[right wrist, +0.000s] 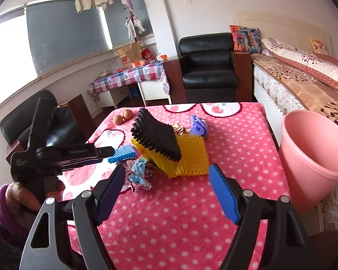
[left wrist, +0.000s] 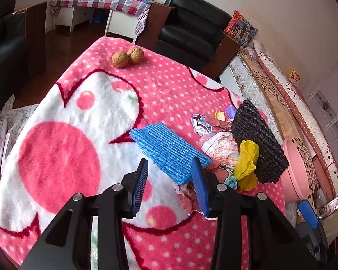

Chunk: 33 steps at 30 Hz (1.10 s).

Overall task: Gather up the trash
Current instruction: 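Grasp the blue foam net with the left tool while the right tool grasps the black mesh net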

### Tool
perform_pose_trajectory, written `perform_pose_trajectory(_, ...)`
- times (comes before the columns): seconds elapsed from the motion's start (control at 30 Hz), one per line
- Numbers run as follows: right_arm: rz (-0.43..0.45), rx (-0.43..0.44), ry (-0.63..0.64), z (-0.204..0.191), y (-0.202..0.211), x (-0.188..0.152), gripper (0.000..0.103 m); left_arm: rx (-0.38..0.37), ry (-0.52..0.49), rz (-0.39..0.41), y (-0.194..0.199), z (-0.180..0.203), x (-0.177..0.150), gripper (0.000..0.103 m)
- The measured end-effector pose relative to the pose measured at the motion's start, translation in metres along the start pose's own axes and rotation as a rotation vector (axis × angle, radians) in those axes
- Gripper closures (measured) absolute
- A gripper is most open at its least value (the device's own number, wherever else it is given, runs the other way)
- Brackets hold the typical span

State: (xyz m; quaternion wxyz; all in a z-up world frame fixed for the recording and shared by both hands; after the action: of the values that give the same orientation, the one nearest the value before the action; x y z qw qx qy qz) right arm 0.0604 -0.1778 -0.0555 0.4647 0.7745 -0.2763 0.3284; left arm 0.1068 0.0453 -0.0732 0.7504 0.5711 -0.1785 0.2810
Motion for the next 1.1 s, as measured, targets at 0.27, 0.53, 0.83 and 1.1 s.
perform_pose_trajectory(0.27,-0.016,0.020,0.013,-0.004,-0.011,0.009,0.031,-0.021,0.061,-0.021,-0.016,-0.007,0.005,0.063)
perform_pose_trajectory(0.53,-0.034,0.065,0.061,-0.023,-0.028,0.022,0.035,-0.030,0.015,-0.009,-0.021,-0.005,0.011,0.097)
perform_pose_trajectory(0.83,-0.077,0.090,0.086,-0.039,-0.056,0.032,0.045,-0.040,-0.040,0.085,0.007,-0.003,0.021,0.098)
perform_pose_trajectory(1.1,-0.140,0.071,0.038,-0.026,-0.069,0.024,0.090,-0.059,-0.109,0.152,0.031,0.013,0.026,0.098)
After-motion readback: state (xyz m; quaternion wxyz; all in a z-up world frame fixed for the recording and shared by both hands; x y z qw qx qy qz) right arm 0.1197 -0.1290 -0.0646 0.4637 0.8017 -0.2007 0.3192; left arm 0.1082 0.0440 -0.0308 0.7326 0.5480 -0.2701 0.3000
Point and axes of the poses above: each gripper's, at about its wrist camera, not at the fingertips, and y roughly against the way its jaws point, z to its right, x to its top, the point moved 6 cm from there along -y, roughly the way its jaws point, and after that the axes turned 10 degrees about -y, right-handed, at the moved point
